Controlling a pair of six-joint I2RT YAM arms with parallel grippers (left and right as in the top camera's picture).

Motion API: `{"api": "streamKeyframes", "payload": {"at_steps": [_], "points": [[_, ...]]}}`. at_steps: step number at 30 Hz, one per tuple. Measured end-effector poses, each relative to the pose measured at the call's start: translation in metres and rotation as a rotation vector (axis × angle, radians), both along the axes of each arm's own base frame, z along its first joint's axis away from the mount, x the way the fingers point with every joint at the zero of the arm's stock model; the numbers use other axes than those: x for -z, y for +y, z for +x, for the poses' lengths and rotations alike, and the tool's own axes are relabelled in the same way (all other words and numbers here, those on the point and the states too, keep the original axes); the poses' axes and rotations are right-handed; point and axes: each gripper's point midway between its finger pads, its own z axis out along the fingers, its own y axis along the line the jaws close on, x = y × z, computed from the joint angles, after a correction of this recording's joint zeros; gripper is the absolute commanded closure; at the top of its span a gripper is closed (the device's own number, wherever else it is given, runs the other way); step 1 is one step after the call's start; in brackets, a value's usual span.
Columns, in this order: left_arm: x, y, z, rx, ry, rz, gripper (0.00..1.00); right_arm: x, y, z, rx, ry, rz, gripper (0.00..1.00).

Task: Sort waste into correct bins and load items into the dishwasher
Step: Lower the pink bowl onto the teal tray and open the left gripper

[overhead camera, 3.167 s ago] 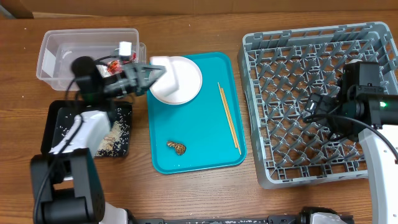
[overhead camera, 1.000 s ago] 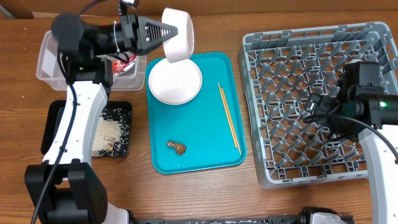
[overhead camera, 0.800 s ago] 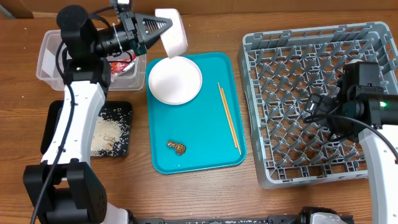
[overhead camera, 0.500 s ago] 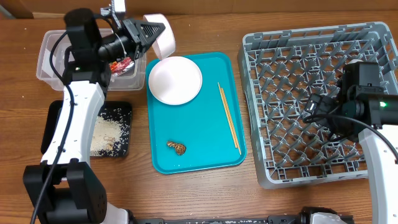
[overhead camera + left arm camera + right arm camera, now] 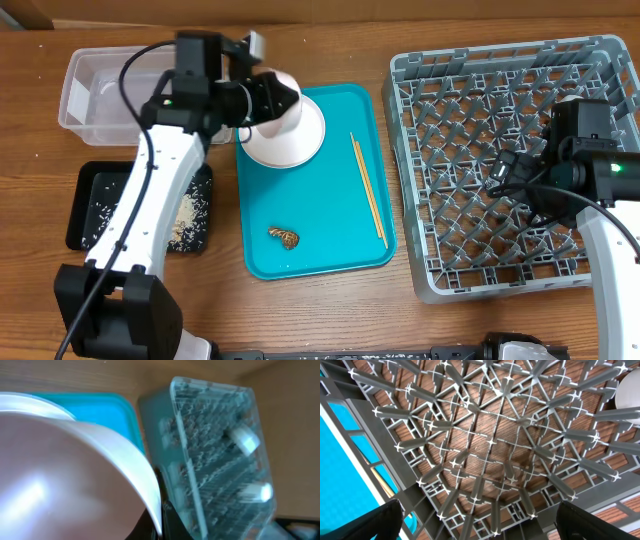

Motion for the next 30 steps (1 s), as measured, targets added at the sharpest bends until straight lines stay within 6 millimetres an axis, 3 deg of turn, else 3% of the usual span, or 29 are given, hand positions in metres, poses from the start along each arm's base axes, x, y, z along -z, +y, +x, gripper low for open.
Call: {"api": "streamKeyframes", "payload": {"at_steps": [6, 13, 17, 24, 30], "points": [[0.012, -0.023, -0.036, 0.131, 0.006, 0.249, 0.96, -0.001, 0.000, 0.005, 0.000, -0.019, -0.001, 0.00], [0.038, -0.030, -0.076, 0.246, 0.047, 0.508, 0.96, -0.003, -0.001, 0.009, 0.000, -0.037, -0.003, 0.00], [0.049, -0.043, -0.088, 0.318, 0.014, 0.575, 0.96, -0.003, -0.001, 0.010, 0.000, -0.041, -0.003, 0.00], [0.085, -0.067, -0.117, 0.434, 0.015, 0.627, 0.96, -0.003, -0.001, 0.009, 0.000, -0.040, -0.003, 0.00], [0.106, -0.079, -0.125, 0.475, -0.024, 0.647, 0.96, -0.002, -0.001, 0.010, 0.000, -0.035, -0.002, 0.00]]}}
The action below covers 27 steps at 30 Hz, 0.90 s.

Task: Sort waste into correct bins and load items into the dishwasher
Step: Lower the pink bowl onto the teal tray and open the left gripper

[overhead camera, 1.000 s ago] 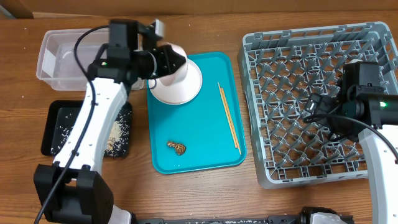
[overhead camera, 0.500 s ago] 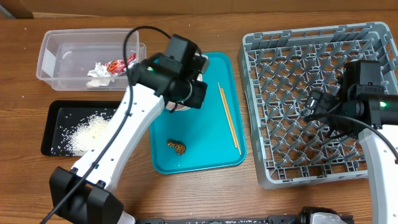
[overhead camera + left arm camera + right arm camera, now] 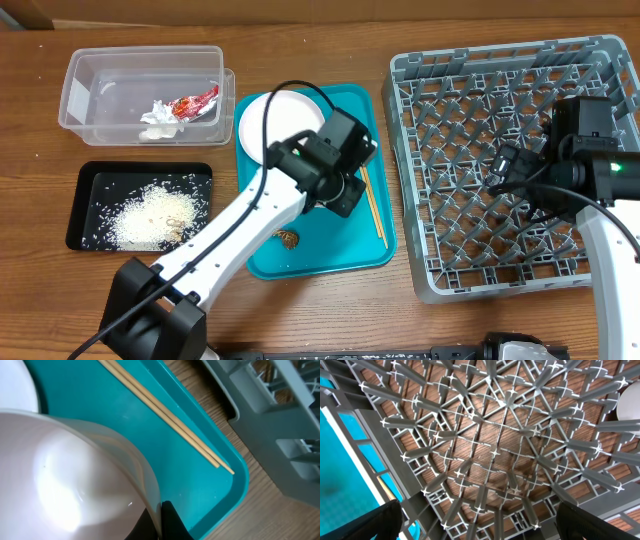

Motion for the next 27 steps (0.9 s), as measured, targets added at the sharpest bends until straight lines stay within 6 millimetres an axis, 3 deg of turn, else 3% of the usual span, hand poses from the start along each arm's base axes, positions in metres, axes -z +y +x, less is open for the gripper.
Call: {"api": "streamKeyframes", "payload": {"at_steps": [12, 15, 21, 27], "points": [[0.051, 0.009, -0.010, -0.001, 0.053, 0.062, 0.96, 0.004, 0.000, 0.001, -0.001, 0.016, 0.002, 0.00], [0.054, 0.010, -0.010, -0.001, 0.054, 0.064, 0.95, 0.004, 0.000, 0.001, -0.001, 0.015, 0.003, 0.00], [0.054, 0.009, -0.009, 0.003, 0.050, 0.063, 0.78, 0.004, 0.001, 0.001, -0.002, 0.015, 0.006, 0.00], [0.054, 0.009, -0.009, 0.003, 0.050, 0.062, 0.74, 0.004, 0.001, 0.001, -0.003, 0.015, 0.009, 0.00]]}}
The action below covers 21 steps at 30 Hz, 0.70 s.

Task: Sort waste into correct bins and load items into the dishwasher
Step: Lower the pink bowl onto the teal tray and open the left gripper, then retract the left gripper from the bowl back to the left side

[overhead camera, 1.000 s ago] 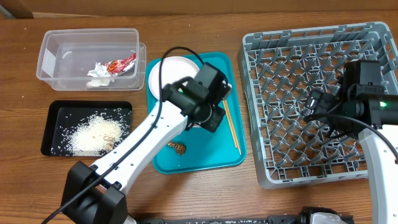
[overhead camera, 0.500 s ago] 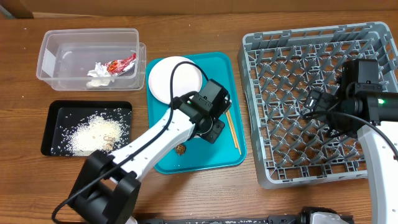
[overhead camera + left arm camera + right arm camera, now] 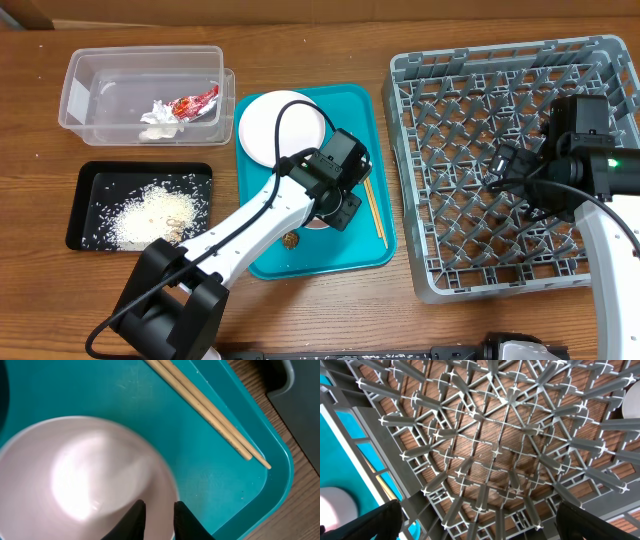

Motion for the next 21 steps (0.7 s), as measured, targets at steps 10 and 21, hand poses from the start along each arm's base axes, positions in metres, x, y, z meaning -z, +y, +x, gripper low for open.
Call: {"api": "streamKeyframes", "payload": {"at_steps": [10, 21], "points": [[-0.027, 0.004, 0.011, -0.021, -0.012, 0.022, 0.72, 0.000, 0.000, 0.001, 0.000, -0.002, 0.000, 0.00], [-0.137, 0.105, 0.058, -0.357, -0.065, 0.069, 0.60, -0.028, 0.047, 0.052, -0.164, -0.249, 0.209, 0.12]]}}
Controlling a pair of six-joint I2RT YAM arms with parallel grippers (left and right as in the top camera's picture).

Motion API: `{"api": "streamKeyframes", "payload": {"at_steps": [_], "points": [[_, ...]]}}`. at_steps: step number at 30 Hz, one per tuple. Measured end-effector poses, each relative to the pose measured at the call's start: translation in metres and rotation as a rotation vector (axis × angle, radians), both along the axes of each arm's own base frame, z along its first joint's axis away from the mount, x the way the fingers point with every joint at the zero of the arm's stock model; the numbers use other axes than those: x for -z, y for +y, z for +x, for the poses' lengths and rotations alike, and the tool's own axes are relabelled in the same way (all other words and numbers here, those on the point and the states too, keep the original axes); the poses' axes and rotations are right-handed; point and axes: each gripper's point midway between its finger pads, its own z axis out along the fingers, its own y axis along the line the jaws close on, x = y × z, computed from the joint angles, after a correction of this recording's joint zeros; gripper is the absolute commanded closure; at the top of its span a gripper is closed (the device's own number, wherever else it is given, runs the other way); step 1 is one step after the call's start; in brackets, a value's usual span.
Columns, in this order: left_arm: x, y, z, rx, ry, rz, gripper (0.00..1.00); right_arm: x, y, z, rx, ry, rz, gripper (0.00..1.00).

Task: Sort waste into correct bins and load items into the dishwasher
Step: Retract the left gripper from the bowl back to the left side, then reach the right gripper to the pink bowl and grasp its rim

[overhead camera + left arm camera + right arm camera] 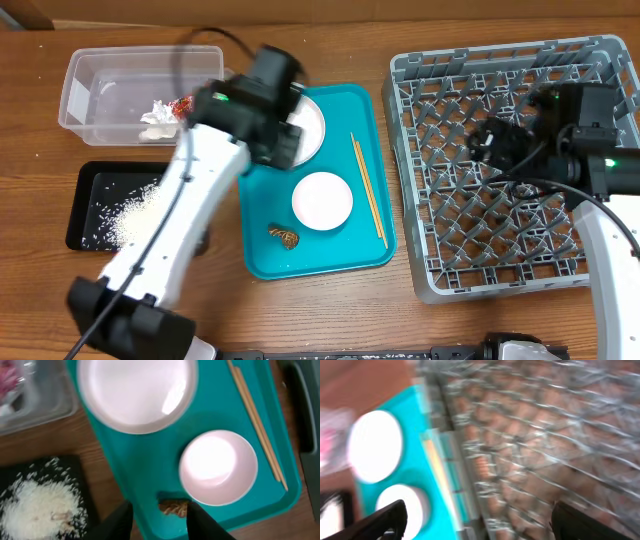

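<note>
A white bowl (pixel 322 199) sits on the teal tray (pixel 340 255), seen also in the left wrist view as the bowl (pixel 218 467). Behind it lies a white plate (pixel 137 390), partly under my left arm in the overhead view. Chopsticks (pixel 367 190) lie along the tray's right side, and a brown food scrap (pixel 284 236) lies near its front. My left gripper (pixel 160 521) hangs open and empty high above the tray. My right gripper (pixel 487 525) is open and empty over the left part of the grey dish rack (pixel 510 160); its view is blurred.
A clear bin (pixel 110 95) holding wrappers stands at the back left. A black tray (pixel 95 195) with rice lies in front of it. The rack fills the right side, and a white item (pixel 570 97) rests in its back right.
My left gripper has let go of the bowl and now stands open, higher and further back left over the tray. My right gripper has turned left, so the tray shows in its view.
My left gripper first held the bowl tilted at the tray's back left, by the clear bin. Then it held the bowl over the tray's middle, then at the rim with the bowl down on the tray. Now the bowl rests free there.
</note>
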Motion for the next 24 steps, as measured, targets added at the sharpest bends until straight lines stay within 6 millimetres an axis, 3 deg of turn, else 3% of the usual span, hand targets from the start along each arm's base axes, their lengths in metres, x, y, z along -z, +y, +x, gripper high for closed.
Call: {"api": "streamKeyframes", "payload": {"at_steps": [3, 6, 10, 12, 16, 20, 24], "points": [[-0.012, 0.042, -0.007, -0.197, 0.067, -0.018, 0.59, -0.014, 0.041, 0.010, -0.145, -0.085, 0.069, 0.12], [-0.019, 0.078, -0.003, -0.383, 0.087, -0.106, 0.51, -0.023, 0.090, 0.007, -0.302, -0.132, 0.108, 0.12], [-0.022, 0.114, 0.001, -0.562, 0.118, -0.235, 0.45, -0.014, 0.148, -0.009, -0.476, -0.113, 0.113, 0.12], [-0.024, 0.126, 0.000, -0.624, 0.133, -0.293, 0.44, 0.001, 0.170, -0.016, -0.536, -0.070, 0.094, 0.12], [-0.026, 0.131, -0.001, -0.659, 0.150, -0.348, 0.43, 0.044, 0.202, -0.024, -0.600, 0.052, 0.054, 0.16], [-0.026, 0.127, -0.001, -0.653, 0.156, -0.364, 0.41, 0.092, 0.216, -0.026, -0.588, 0.190, 0.016, 0.18], [-0.027, 0.127, -0.001, -0.652, 0.156, -0.367, 0.39, 0.132, 0.218, -0.029, -0.542, 0.310, -0.007, 0.32]]}}
